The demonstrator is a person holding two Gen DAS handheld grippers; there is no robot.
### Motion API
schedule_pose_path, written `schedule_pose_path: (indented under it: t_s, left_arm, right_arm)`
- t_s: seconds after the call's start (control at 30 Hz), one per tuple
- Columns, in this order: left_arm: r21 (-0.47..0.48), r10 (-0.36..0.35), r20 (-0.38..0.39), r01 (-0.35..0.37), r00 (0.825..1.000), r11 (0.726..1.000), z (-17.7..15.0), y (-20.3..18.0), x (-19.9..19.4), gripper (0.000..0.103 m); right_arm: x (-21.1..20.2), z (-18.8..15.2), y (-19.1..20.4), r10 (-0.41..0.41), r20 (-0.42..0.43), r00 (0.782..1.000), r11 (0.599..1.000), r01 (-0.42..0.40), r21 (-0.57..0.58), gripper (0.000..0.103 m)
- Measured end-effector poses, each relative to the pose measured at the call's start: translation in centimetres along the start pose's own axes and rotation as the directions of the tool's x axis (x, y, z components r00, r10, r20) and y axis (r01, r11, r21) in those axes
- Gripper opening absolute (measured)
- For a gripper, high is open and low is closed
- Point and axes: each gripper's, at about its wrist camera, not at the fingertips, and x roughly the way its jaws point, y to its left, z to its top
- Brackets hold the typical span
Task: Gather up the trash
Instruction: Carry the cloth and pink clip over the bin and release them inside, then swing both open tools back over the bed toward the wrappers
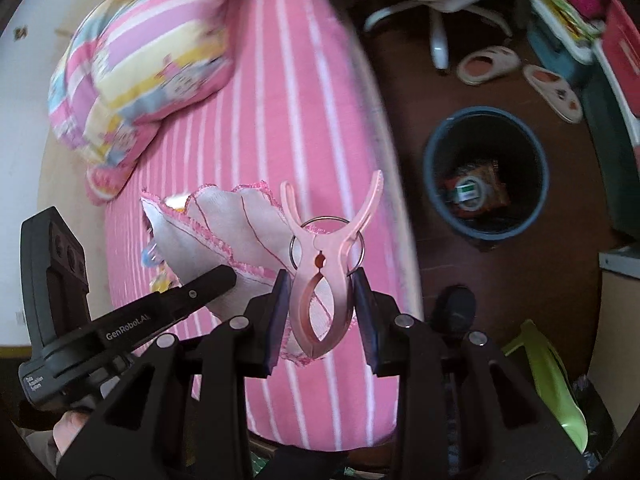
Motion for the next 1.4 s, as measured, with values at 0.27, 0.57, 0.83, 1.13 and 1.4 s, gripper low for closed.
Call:
schedule_pose_path:
  t_s: [0.27, 0.57, 0.83, 1.13, 1.4]
  left_arm:
    - [0.140, 0.002, -0.084, 0.010, 0.996, 0.990, 1.4, -8.0, 7.7, 0.007]
    - [0.366, 0.077, -0.217, 0.008, 0.973, 0.931, 3.7, -14.5, 20.0, 0.007]
    - [0.385, 0.128, -0.320, 0.006, 0.939, 0.923, 6.4, -16.4, 31.7, 0.028]
    - [0.340, 0.116, -0.320, 0.000, 0.940, 0.940, 5.2, -15.6, 33.0, 0.075]
    - [0.193, 0.095, -0.301, -0.037, 0.949, 0.980, 3.0, -8.9, 26.6, 0.075]
  right_arm:
    - [-0.3, 2.9, -8.4, -0.034, 0.017, 0.999, 0.995, 0.033, 0.094, 0.033]
    - [3.7, 6.3, -17.0, -0.103, -0.009, 0.995, 0.984, 0.104, 0.146, 0.033]
    - [9.9, 9.4, -23.9, -0.173, -0.051, 0.984, 0.974, 0.179, 0.140, 0.035]
    - [10.5, 7.9, -25.8, -0.268, -0.088, 0.959, 0.952, 0.278, 0.126, 0.067]
    - [9.2, 5.4, -20.3, -0.239, -0.111, 0.965, 0.970, 0.243, 0.028, 0.067]
